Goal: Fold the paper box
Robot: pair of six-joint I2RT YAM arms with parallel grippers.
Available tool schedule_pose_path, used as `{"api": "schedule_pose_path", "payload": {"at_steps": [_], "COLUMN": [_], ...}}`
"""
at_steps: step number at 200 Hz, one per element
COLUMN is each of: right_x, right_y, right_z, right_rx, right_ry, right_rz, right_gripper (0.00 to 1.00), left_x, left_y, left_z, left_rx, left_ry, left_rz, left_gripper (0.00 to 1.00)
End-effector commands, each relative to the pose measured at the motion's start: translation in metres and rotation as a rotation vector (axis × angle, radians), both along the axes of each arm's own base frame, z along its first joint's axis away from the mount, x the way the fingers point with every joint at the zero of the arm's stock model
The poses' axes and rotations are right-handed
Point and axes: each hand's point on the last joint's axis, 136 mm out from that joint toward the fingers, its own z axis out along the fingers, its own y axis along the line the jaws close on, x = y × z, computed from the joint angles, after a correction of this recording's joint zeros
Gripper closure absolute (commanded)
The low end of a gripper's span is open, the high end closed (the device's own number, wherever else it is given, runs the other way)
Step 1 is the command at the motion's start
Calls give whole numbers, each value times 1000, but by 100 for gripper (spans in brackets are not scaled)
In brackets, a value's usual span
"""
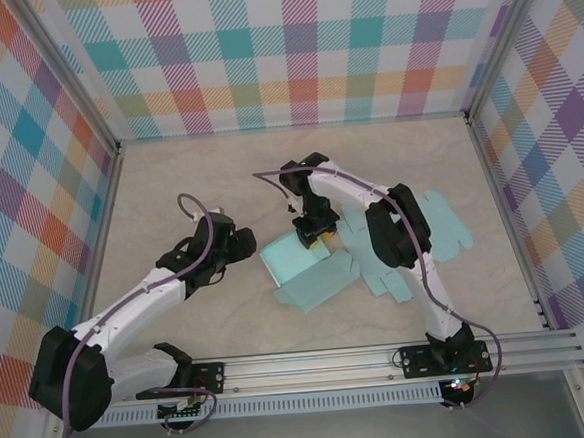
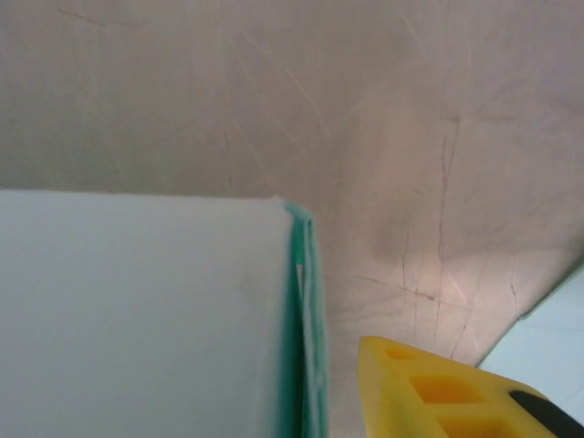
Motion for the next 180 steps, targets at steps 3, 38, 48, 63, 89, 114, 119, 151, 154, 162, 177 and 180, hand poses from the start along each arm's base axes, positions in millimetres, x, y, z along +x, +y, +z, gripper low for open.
{"api": "schedule_pose_path", "payload": {"at_steps": [3, 38, 48, 63, 89, 114, 119, 151, 154, 162, 177, 180], "right_x": [0, 10, 13, 16, 17, 15, 15, 16, 16, 17, 20, 20], "right_y": [-6, 1, 5, 9, 9, 7, 6, -5, -5, -8, -9, -10], "right_z": [3, 7, 10, 14, 15, 10, 8, -7, -9, -11, -13, -14], "right_rx": [-21, -5, 12, 24, 26, 18, 15, -33, -36, -45, -56, -60], "right_ry": [39, 32, 22, 13, 14, 16, 15, -26, -32, -47, -83, -91], "right_rz": [23, 28, 26, 26, 31, 29, 26, -7, -11, -20, -29, -33], "right_gripper": [57, 50, 50, 50, 55, 62, 63, 72, 73, 76, 86, 87], "left_x": [9, 17, 19, 24, 32, 36, 36, 34, 34, 32, 30, 29], "left_y": [-6, -11, -13, -15, -26, -35, -36, -43, -44, -45, -45, -45], "left_z": [-7, -17, -19, -20, -21, -25, -27, -38, -40, -44, -51, -52], "left_rx": [-32, -20, -18, -15, -9, -29, -38, -69, -70, -72, -76, -77], "left_ry": [-1, 27, 30, 28, 32, 50, 53, 85, 90, 102, 125, 128], "left_rz": [-16, -29, -35, -46, -97, -119, -120, -133, -135, -139, -136, -134], "left_gripper": [23, 24, 26, 30, 32, 36, 37, 40, 40, 40, 40, 41]}}
